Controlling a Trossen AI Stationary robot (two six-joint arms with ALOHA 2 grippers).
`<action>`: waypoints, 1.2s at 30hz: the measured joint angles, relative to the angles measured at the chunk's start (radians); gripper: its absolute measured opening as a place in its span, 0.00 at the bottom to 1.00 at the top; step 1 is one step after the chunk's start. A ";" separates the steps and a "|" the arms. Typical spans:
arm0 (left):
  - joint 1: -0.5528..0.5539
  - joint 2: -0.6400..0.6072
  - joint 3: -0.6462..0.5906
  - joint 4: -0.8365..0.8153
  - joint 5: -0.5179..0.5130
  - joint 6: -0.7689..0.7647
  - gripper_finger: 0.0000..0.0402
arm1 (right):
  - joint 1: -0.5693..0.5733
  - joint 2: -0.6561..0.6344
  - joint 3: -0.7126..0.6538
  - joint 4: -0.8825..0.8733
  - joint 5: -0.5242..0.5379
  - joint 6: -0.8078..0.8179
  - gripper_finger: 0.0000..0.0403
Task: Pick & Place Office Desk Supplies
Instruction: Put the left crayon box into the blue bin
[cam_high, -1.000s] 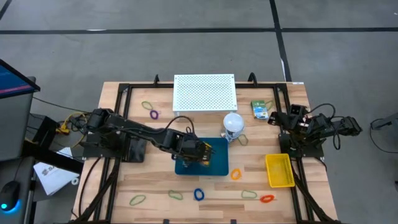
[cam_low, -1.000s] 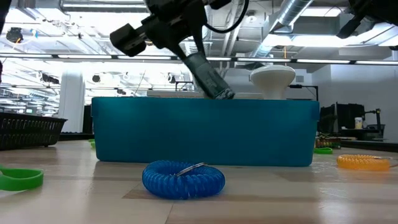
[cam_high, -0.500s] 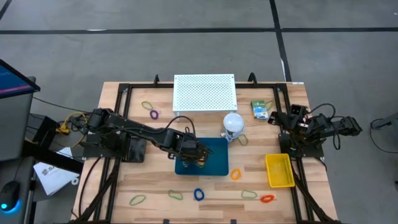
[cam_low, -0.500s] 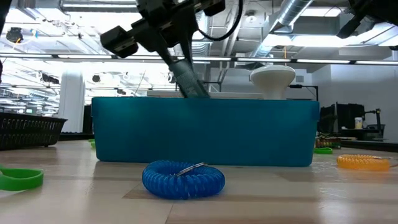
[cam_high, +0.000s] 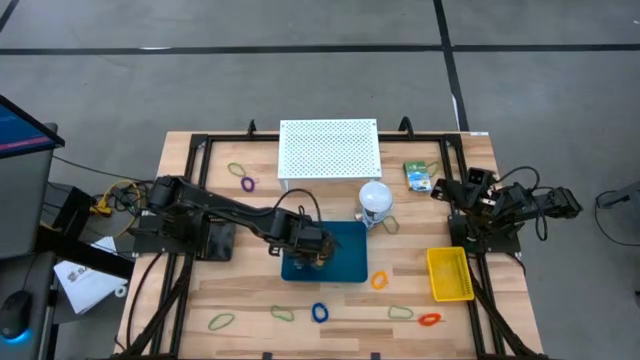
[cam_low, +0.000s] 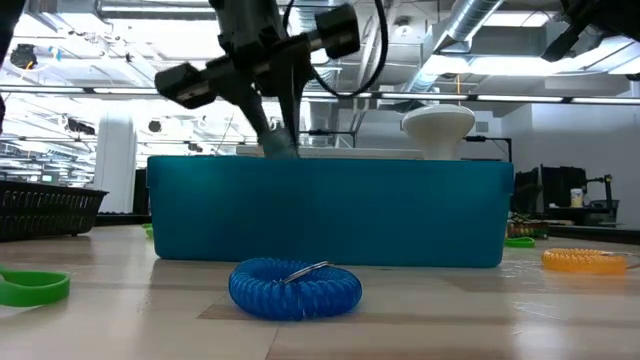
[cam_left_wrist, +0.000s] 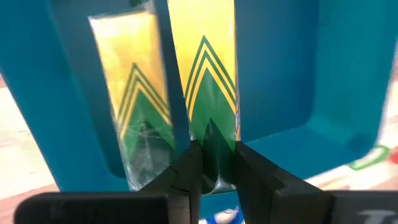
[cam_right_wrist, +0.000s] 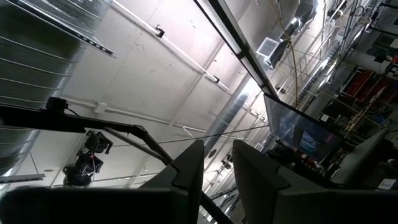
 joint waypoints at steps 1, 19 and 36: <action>-0.001 0.007 0.000 -0.004 0.000 -0.002 0.17 | 0.000 0.000 0.000 0.000 0.000 0.000 0.21; 0.001 0.004 0.000 -0.085 -0.007 -0.026 0.17 | 0.000 0.000 0.000 0.006 0.000 0.000 0.21; 0.001 0.003 0.000 -0.063 -0.006 -0.002 0.37 | 0.000 0.000 0.000 0.006 -0.021 0.001 0.21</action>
